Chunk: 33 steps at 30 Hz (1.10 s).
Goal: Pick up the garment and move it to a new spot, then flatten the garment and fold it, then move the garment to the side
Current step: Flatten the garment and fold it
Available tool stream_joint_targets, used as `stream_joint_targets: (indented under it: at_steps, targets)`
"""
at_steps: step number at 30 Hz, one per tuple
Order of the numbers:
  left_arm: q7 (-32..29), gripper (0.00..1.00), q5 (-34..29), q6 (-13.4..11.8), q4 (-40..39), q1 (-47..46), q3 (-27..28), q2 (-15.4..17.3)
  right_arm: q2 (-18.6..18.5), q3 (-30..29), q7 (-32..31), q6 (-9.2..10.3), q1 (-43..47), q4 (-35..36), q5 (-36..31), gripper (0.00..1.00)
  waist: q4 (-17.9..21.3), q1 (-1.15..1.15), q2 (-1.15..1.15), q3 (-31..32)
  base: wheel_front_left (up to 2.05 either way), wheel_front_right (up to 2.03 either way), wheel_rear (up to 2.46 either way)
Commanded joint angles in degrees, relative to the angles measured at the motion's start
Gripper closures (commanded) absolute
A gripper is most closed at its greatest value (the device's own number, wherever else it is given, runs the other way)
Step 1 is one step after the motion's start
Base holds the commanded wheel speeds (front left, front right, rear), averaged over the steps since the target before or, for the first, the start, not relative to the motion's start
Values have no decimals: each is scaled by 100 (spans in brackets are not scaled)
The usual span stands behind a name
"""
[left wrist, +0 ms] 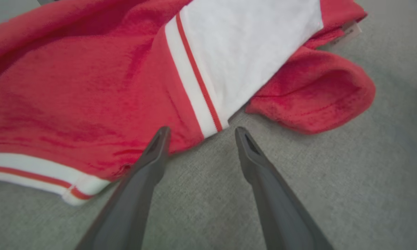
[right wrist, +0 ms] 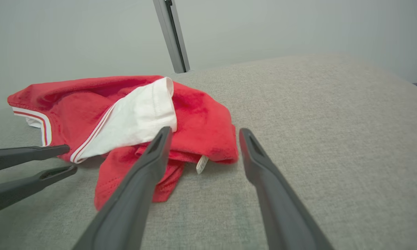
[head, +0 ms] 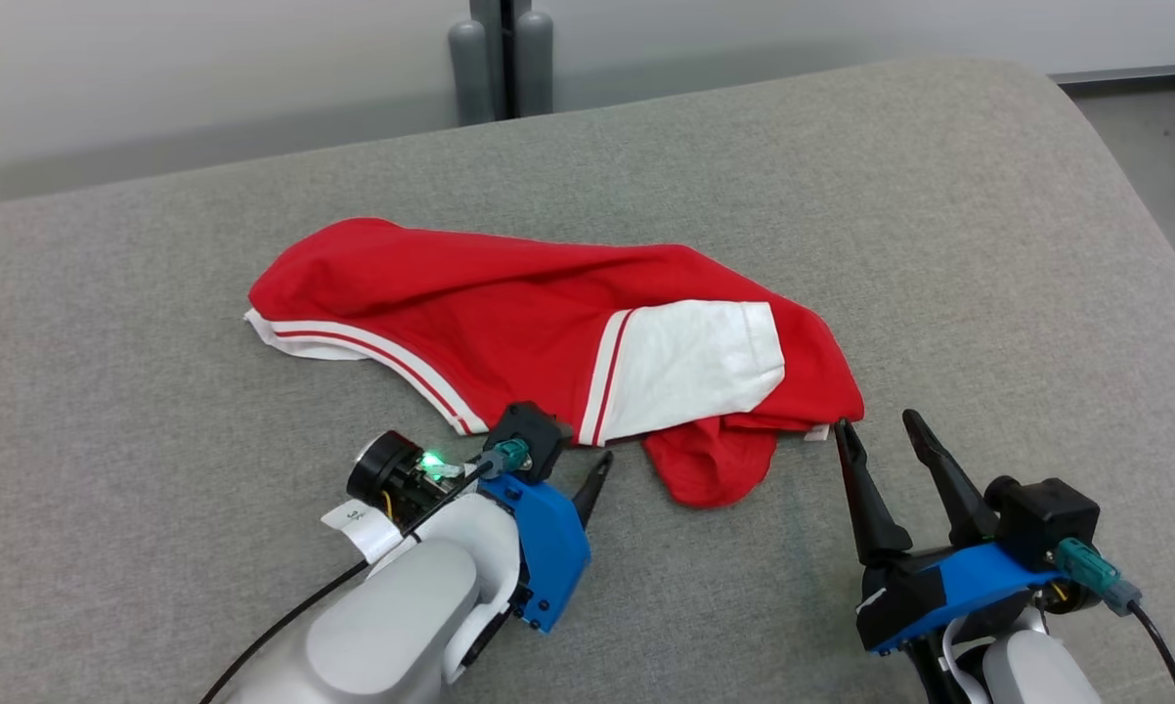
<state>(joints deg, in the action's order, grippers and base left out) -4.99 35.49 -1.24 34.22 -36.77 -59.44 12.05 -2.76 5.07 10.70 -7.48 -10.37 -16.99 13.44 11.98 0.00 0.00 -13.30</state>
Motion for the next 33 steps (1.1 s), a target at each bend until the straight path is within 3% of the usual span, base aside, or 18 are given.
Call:
stream_joint_targets:
  at_steps: [1,10,11,12,18,22,29,33]
  targets:
    - [-15,0,-67,-34,49,-102,1,24,-23,8,19,-3,-31,-6,47,0,29,0,0,-20,0,0,0]
    - [133,0,-166,-211,403,-263,-8,-16,-23,64,188,-3,-118,-172,176,0,258,0,0,-179,0,0,0]
    - [221,63,-142,-225,405,-272,33,-43,-23,66,205,-3,-131,-184,178,0,264,0,0,-187,0,0,0]
    - [277,100,-92,-220,417,-267,79,-70,-23,60,214,-3,-145,-195,180,0,262,0,0,-194,0,0,0]
    - [544,100,215,-91,439,-162,305,-146,-22,-53,259,-3,-180,-264,131,0,51,0,0,-158,0,0,0]
    - [778,100,432,-57,216,122,474,2,-23,-117,244,-3,-178,-264,73,0,-185,0,0,-66,0,0,0]
    - [550,100,935,130,-863,807,686,795,-24,-268,106,-3,-27,-183,-67,0,-639,0,0,141,0,0,0]
    - [337,100,1099,-151,-1633,1132,865,1361,-25,-278,26,-3,9,-98,-92,0,-780,0,0,217,0,0,0]
